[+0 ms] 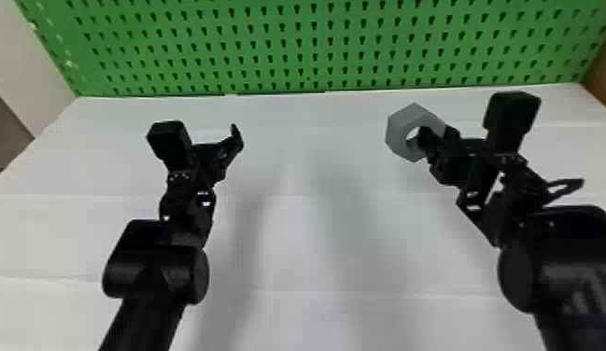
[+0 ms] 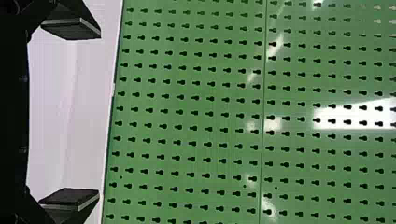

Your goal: Pick up the hex nut

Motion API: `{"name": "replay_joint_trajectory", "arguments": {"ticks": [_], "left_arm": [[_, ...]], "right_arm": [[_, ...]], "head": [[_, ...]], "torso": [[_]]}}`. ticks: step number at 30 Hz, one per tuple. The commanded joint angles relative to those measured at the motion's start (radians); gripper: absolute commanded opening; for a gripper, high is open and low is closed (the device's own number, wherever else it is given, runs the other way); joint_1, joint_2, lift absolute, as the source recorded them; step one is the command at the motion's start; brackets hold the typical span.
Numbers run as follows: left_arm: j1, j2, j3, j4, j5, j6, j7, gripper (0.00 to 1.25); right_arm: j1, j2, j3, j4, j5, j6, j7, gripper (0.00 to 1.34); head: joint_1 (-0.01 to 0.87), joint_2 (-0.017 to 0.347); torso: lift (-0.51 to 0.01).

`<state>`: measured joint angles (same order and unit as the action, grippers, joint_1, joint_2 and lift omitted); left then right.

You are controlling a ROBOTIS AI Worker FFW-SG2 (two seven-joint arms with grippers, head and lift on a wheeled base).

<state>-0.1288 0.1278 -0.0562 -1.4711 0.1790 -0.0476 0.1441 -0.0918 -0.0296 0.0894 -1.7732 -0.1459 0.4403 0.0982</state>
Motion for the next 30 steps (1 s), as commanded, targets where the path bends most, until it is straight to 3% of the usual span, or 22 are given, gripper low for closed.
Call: {"name": "replay_joint_trajectory", "arguments": {"ticks": [1,15,30], "left_arm": [[0.000,0.001,-0.002,0.000,0.000,0.000,0.000,1.16],[0.003,0.000,-0.005,0.000,0.008,0.000,0.000,1.16],[0.006,0.000,-0.010,0.000,0.011,0.000,0.000,1.16]], "right_arm": [[0.043,0.005,-0.028,0.008,0.029,-0.114,0.000,0.42],[0.116,0.016,-0.071,0.081,0.042,-0.308,-0.002,0.42],[0.126,0.017,-0.073,0.110,0.052,-0.384,-0.003,0.41]], "head": [[0.785,0.156],[0.785,0.156],[0.785,0.156]], "torso": [[-0.078],[-0.078],[-0.078]]}}
